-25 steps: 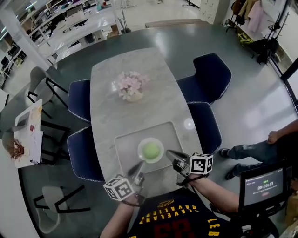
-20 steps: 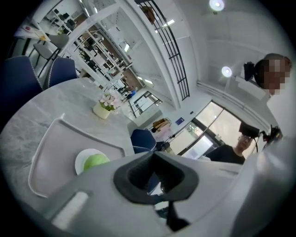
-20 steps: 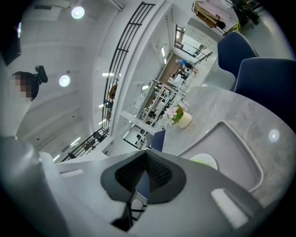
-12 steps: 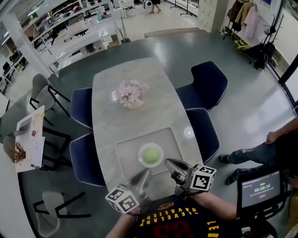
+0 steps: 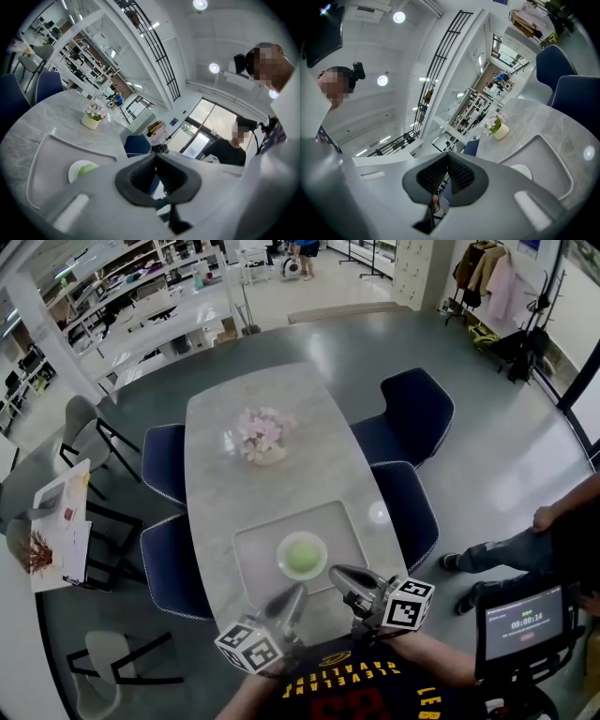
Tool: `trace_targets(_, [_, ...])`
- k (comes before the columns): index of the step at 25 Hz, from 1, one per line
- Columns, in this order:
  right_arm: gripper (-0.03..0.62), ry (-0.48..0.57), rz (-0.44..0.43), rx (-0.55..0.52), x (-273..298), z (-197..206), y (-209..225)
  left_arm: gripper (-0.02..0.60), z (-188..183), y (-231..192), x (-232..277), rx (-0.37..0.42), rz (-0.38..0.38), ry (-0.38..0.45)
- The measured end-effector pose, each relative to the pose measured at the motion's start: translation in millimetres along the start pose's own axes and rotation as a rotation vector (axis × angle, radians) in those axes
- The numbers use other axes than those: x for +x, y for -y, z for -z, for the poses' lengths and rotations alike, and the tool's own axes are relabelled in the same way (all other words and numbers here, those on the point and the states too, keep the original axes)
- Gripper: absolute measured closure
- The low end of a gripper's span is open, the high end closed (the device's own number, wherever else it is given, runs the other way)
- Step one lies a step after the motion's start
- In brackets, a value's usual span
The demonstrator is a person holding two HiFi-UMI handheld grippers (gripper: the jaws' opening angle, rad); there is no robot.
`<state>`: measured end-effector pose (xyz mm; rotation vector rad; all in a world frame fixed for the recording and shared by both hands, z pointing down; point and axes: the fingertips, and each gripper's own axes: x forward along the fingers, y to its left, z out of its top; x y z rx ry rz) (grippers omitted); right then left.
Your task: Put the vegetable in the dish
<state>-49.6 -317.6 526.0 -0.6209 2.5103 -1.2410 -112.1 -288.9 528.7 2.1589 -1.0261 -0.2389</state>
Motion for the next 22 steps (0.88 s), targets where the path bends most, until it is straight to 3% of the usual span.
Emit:
trace_targets(6, [0.588,-0.005,-0.002,0.004,-5.7,8.3,-23.6,0.58,-0.2,16.8,-18.6,0.004,0.002,-0.002])
trace_targets(17, [0.588,-0.011,-0.008,-0.004,-1.8,8.2,-13.4,0.58,2.8,9.1,-12.4,0.007,-0.007,-0.002])
trace_targets(22, [0.588,-0.011,-0.006,-0.004,-6.8,14.1,-28.7,0.58,4.0,19.2,-26.2,0.007,-0.008,-0.005])
